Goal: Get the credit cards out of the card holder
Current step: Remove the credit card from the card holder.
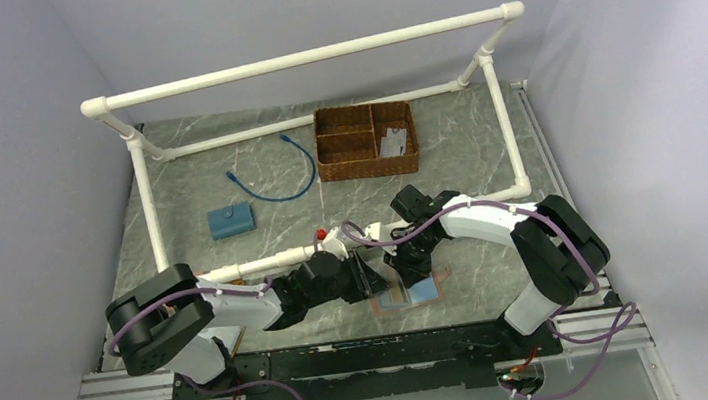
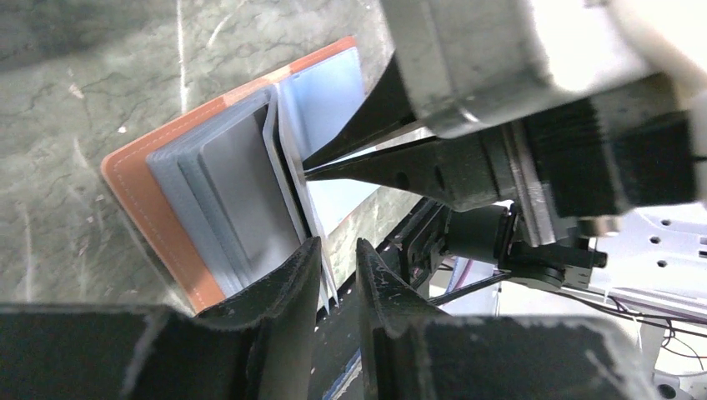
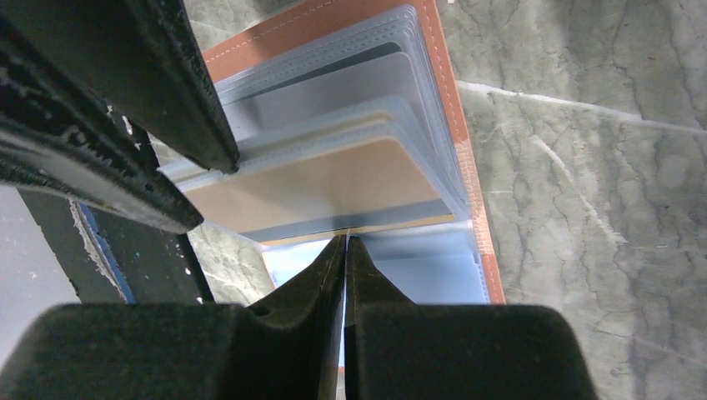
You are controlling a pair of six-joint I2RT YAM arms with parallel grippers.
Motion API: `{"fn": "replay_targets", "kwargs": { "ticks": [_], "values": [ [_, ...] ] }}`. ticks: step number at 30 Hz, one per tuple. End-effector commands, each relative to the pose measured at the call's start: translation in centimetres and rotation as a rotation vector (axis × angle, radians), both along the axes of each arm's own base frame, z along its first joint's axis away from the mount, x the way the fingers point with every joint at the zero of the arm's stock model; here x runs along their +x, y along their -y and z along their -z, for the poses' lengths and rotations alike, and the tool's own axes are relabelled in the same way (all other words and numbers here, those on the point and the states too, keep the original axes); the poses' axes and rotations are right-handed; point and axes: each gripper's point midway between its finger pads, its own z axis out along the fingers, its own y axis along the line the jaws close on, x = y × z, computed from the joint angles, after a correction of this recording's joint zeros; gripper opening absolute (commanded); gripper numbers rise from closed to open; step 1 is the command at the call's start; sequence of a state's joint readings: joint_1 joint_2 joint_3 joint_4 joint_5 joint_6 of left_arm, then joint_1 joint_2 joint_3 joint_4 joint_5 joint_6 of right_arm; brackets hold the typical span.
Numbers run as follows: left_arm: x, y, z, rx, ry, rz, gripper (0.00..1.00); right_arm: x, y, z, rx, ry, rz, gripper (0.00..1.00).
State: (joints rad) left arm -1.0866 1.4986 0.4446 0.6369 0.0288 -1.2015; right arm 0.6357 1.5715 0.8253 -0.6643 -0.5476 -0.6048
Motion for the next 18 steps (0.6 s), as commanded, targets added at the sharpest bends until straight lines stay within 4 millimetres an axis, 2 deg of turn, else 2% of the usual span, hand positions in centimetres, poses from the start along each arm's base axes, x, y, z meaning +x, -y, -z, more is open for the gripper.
{"fn": "replay_targets", "kwargs": {
  "ticks": [1,5,18],
  "values": [
    [0.0,0.5,-0.1,0.011,-0.028,-0.004,0.29,0.8,-0.7,-0.4,0.011,0.023,0.0,0.06],
    [0.0,0.8,0.5,0.0,-0.046,0.003,0.3,0.8,-0.7,-0.4,0.012,0.022,0.0,0.06],
    [0.1,1.6,0.1,-0.045,-0.047,0.03,0.37,0.7,-0.8,-0.5,0.016,0.02,-0.001,0.06]
  ]
}}
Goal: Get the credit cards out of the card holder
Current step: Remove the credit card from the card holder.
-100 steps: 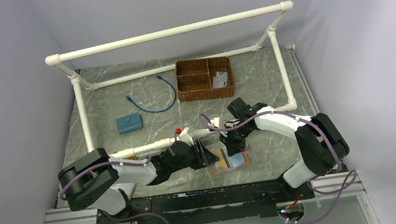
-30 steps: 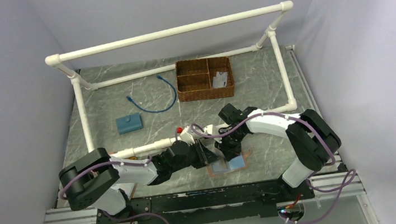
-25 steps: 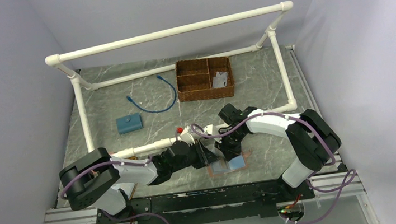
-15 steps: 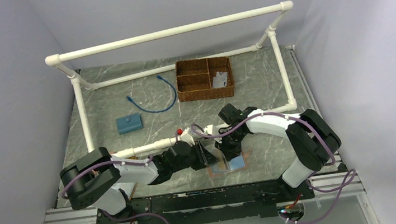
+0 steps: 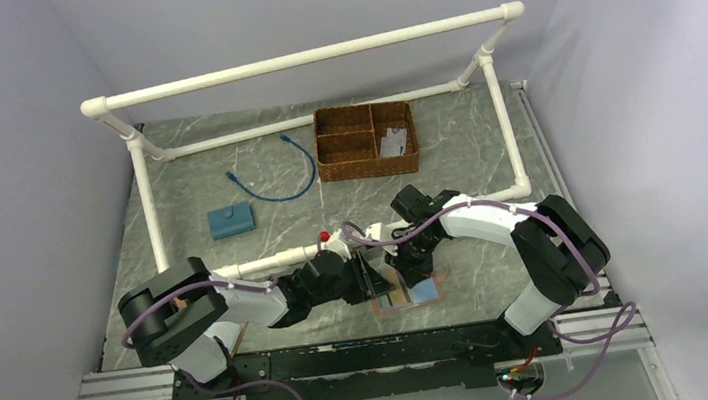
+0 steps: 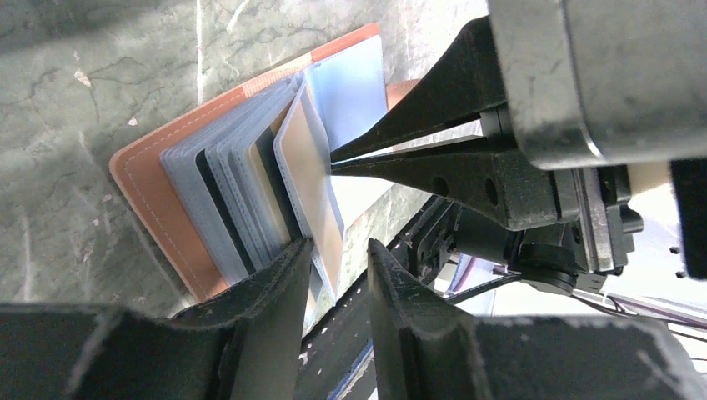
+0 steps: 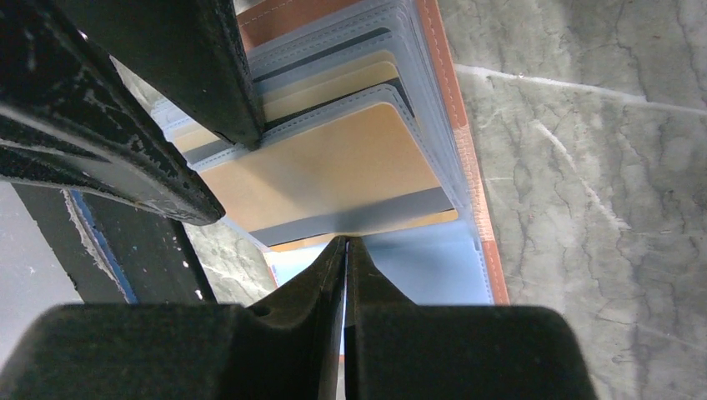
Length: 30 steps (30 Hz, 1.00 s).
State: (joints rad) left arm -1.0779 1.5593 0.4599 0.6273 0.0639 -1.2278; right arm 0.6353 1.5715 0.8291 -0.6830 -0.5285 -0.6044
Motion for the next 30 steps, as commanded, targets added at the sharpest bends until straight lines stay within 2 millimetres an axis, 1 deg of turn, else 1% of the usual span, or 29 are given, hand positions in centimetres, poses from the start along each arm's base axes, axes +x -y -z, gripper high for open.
{"fn": "replay_targets", "kwargs": {
  "ticks": [1,4,7,9,11,12,14,15,17,19,21,22,26,30],
  "values": [
    [0.4,1.6,-1.8,-0.091,0.016,0.02,0.38,0.8,-1.2,-0.6,0.042,0.022,-0.004,0.06],
    [0.3,2.2,-2.9,-0.161,0.044,0.046,0.41,0.8,-1.2,-0.6,0.041,0.022,-0.005,0.06],
    [0.1,2.5,-3.1,-0.192,0.047,0.067,0.45,0.8,-1.3,-0.6,0.041,0.022,-0.006,0.06],
    [0.2,2.5,-2.6,-0.18,0.03,0.061,0.46,0.8,-1.3,-0.6,0.043,0.023,-0.006,0.06],
    [0.4,2.2,-1.4,-0.128,-0.015,0.033,0.46,0.7,-1.3,-0.6,0.043,0.022,-0.006,0.06],
    [0.3,1.7,-0.2,-0.064,-0.054,0.017,0.43,0.7,-1.3,-0.6,0.044,0.023,-0.006,0.06],
    [0.5,1.2,0.7,0.016,-0.082,-0.003,0.4,0.7,-1.3,-0.7,0.045,0.023,-0.005,0.06],
    [0.6,1.2,0.7,0.039,-0.084,-0.009,0.34,0.7,-1.3,-0.7,0.044,0.023,-0.005,0.06],
    [0.9,0.7,0.9,0.095,-0.09,-0.027,0.29,0.8,-1.3,-0.7,0.047,0.023,-0.006,0.06],
    [0.9,0.3,1.0,0.128,-0.086,-0.032,0.18,0.7,-1.3,-0.8,0.048,0.023,-0.006,0.06],
    [1.0,-0.1,1.2,0.143,-0.076,-0.038,0.04,0.8,-1.5,-1.4,0.063,0.026,-0.008,0.07],
    [1.0,-0.2,1.2,0.145,-0.071,-0.04,0.0,0.7,-1.7,-1.7,0.079,0.018,-0.009,0.07],
    [1.0,-1.1,1.3,0.146,-0.035,-0.046,0.0,0.4,-2.1,-3.9,0.166,0.004,-0.02,0.1],
    [1.2,-1.8,-0.1,0.087,0.041,-0.048,0.0,0.0,-2.5,-6.1,0.263,-0.011,-0.029,0.12]
  ]
}}
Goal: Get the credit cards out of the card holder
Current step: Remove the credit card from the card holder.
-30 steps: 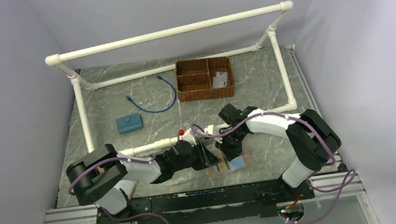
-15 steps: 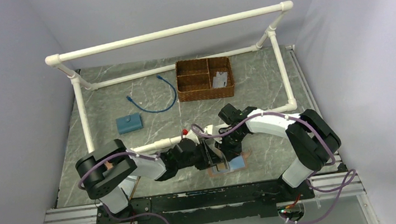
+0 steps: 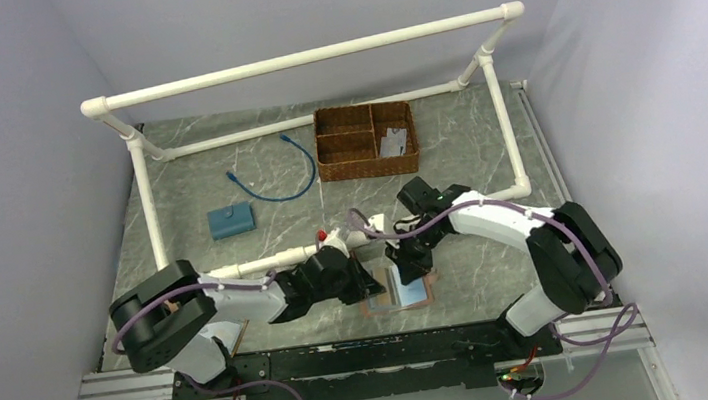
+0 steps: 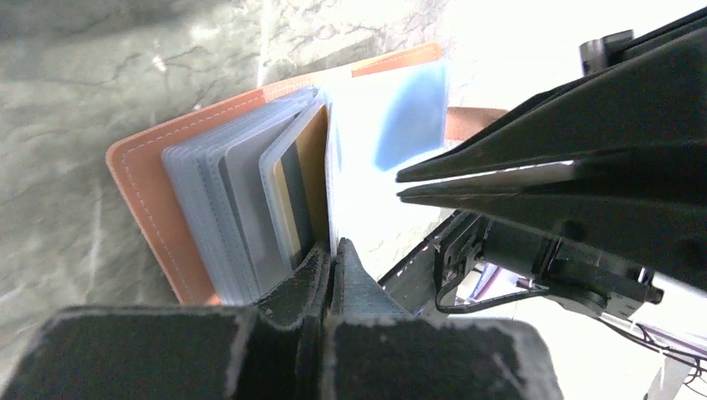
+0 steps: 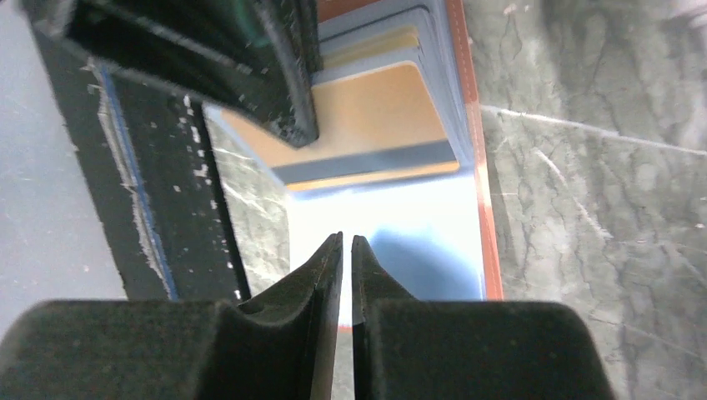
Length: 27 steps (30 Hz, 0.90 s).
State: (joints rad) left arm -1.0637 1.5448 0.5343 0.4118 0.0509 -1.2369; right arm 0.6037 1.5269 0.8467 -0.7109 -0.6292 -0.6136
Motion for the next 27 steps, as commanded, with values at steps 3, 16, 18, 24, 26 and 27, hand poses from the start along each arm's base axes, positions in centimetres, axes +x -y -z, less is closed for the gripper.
{"fn": "replay_targets", "kwargs": {
  "ticks": [3,16,18,24,26,27],
  "values": [
    [0.7,-1.5,-3.0,-0.075,0.181,0.006,0.0,-0.5,-1.9,-5.0,0.218,-0.012,-0.045,0.13],
    [-0.1,-1.0,-9.8,-0.291,0.477,0.128,0.0,-0.6,-2.6,-8.1,0.373,-0.119,-0.005,0.24],
    [-0.1,-1.0,-10.5,-0.308,0.509,0.137,0.0,-0.2,-2.2,-8.4,0.386,-0.12,0.017,0.25],
    [-0.5,-0.4,-12.7,-0.358,0.597,0.188,0.0,0.5,-2.2,-9.9,0.461,-0.169,0.056,0.28],
    [-0.6,-0.3,-13.4,-0.386,0.623,0.196,0.0,0.8,-2.3,-10.5,0.484,-0.186,0.066,0.29],
    [-0.7,-0.2,-13.7,-0.396,0.634,0.198,0.0,0.9,-2.3,-10.7,0.494,-0.193,0.068,0.3]
  ]
}}
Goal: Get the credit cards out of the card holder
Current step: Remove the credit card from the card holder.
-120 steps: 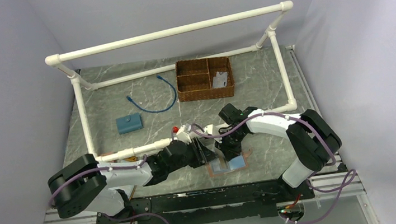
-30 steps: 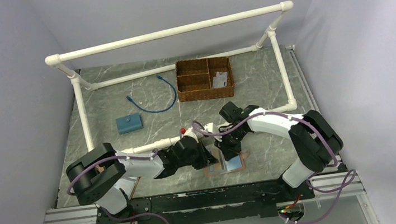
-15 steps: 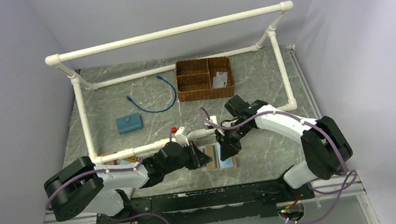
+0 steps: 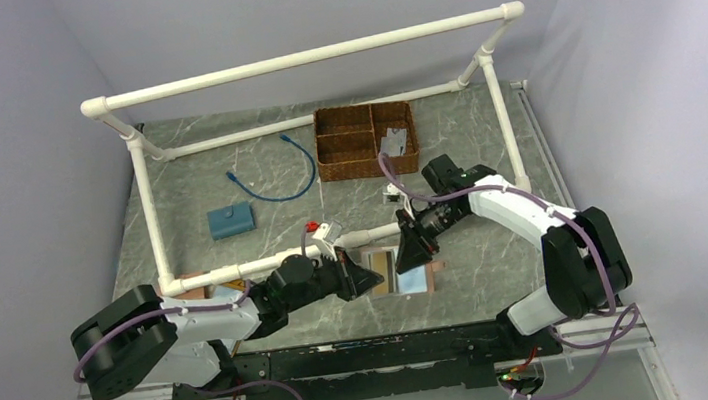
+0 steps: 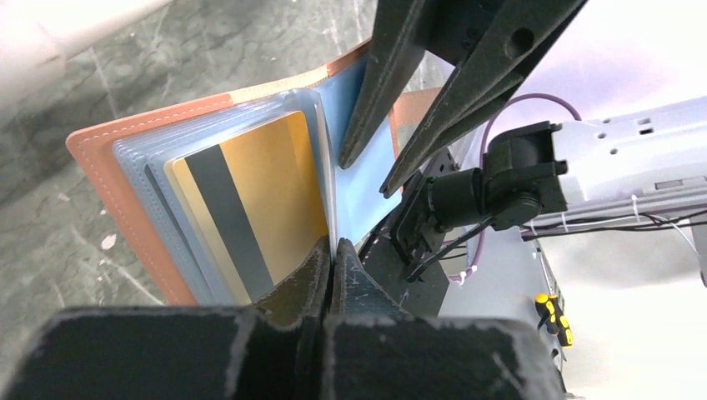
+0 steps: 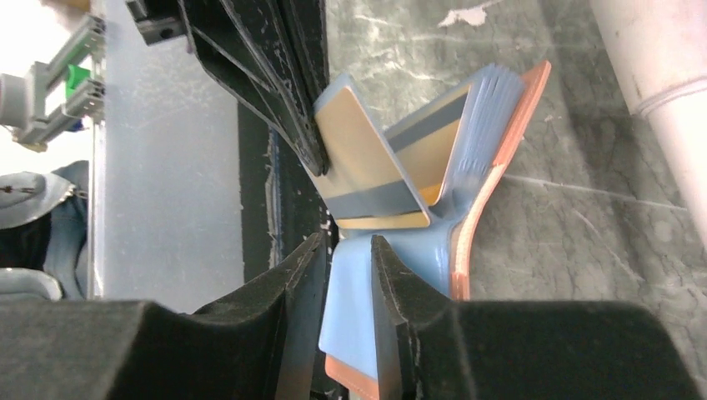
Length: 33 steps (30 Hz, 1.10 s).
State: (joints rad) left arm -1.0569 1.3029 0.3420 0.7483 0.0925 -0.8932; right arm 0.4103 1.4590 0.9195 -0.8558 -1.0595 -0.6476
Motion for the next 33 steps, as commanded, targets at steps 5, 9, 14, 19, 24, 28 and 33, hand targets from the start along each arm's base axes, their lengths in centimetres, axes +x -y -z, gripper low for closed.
{"fn": "replay_targets", "kwargs": {
  "ticks": [5,9,14,19,24,28,33],
  "values": [
    [-0.2,1.3,-7.7,-0.246,0.21,0.064,0.0,0.2,-1.3,-3.8,0.184,-0.055,-0.035,0.33],
    [-0.4,1.7,-9.0,-0.283,0.254,0.085,0.0,-0.3,-1.5,-4.5,0.228,-0.097,-0.052,0.34],
    [-0.3,1.9,-10.3,-0.311,0.294,0.084,0.0,-0.6,-1.4,-5.0,0.256,-0.115,-0.06,0.36],
    [0.4,0.9,-10.6,-0.293,0.305,0.024,0.0,-0.1,-1.0,-5.3,0.26,-0.103,-0.034,0.39],
    [1.4,-0.5,-10.1,-0.27,0.281,-0.067,0.0,0.8,-0.6,-4.6,0.221,-0.077,0.017,0.41],
    [1.2,-0.4,-10.8,-0.296,0.288,-0.056,0.0,1.0,-0.7,-4.5,0.219,-0.071,0.033,0.44],
    [0.5,0.9,-11.7,-0.328,0.314,0.01,0.0,1.1,-0.7,-4.4,0.219,-0.083,0.033,0.44]
  ]
}}
